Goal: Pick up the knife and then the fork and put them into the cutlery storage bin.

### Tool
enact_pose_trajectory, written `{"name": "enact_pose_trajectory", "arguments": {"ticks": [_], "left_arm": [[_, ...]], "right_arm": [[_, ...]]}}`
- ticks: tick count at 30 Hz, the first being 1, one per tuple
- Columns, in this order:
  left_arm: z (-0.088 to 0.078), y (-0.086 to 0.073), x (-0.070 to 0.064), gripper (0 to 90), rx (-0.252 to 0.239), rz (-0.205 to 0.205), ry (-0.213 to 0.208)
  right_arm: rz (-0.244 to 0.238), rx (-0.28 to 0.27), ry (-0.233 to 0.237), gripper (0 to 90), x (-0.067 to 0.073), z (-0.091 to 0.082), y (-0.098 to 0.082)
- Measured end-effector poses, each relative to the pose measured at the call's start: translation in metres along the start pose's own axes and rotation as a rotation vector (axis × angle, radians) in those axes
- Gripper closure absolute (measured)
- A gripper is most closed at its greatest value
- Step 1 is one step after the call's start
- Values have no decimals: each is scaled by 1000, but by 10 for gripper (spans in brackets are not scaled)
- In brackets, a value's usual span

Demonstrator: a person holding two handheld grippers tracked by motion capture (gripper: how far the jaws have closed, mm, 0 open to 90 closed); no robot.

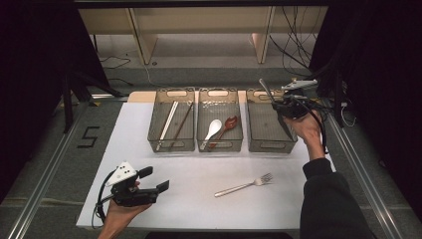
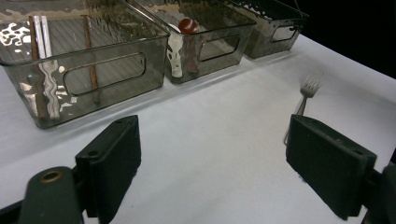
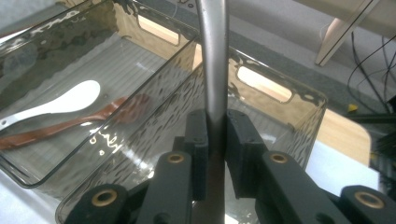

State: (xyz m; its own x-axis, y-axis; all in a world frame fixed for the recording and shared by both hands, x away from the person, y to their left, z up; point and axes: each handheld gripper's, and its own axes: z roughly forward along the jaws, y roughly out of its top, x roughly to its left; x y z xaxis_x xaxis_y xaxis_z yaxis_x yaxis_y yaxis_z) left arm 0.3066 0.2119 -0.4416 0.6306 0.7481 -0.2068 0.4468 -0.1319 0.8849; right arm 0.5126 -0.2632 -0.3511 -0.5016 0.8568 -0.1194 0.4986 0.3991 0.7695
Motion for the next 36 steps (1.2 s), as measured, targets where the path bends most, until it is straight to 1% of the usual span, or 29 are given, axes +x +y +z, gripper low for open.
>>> {"name": "enact_pose_trajectory", "arguments": {"ticks": [5,7,9,11,15,19,20,21,23,25,27,28,30,31,32,33,35,36], "left_arm": [[0,0,0,178,0,1,0],[0,0,0,178,0,1,0],[0,0,0,178,1,2,0],[0,0,0,178,2,3,0],[0,0,-1,178,1,3,-1],[0,0,0,178,1,2,-1],[0,0,0,178,1,2,-1],[0,0,0,178,1,2,-1],[0,0,-1,178,1,2,-1],[0,0,-1,178,1,2,-3],[0,0,-1,178,2,2,-2],[1,0,-1,178,1,3,-2],[1,0,-1,178,2,4,-3],[1,0,-1,178,3,4,-3],[1,0,-1,178,4,3,-4],[1,0,-1,178,4,1,-4],[1,0,-1,178,5,1,-4],[1,0,-1,178,4,1,-4]], "right_arm": [[21,19,-10,801,-1,7,-9],[21,26,-11,801,-2,10,-12],[25,26,-17,801,-2,11,-14],[32,28,-13,800,-2,12,-15],[26,43,-36,799,-1,17,-18],[36,65,-48,795,0,22,-21],[41,58,-57,827,0,22,-21],[53,43,-57,809,0,21,-21],[60,27,-43,762,-1,17,-18],[41,10,-47,742,0,13,-15],[50,-9,-30,677,1,8,-14],[54,-5,-15,672,1,6,-14],[39,4,6,648,2,4,-14],[31,7,11,620,3,3,-15],[40,11,29,592,5,2,-15],[38,15,51,580,6,1,-15],[16,15,63,547,10,-2,-14],[16,14,86,512,12,-4,-14]]}}
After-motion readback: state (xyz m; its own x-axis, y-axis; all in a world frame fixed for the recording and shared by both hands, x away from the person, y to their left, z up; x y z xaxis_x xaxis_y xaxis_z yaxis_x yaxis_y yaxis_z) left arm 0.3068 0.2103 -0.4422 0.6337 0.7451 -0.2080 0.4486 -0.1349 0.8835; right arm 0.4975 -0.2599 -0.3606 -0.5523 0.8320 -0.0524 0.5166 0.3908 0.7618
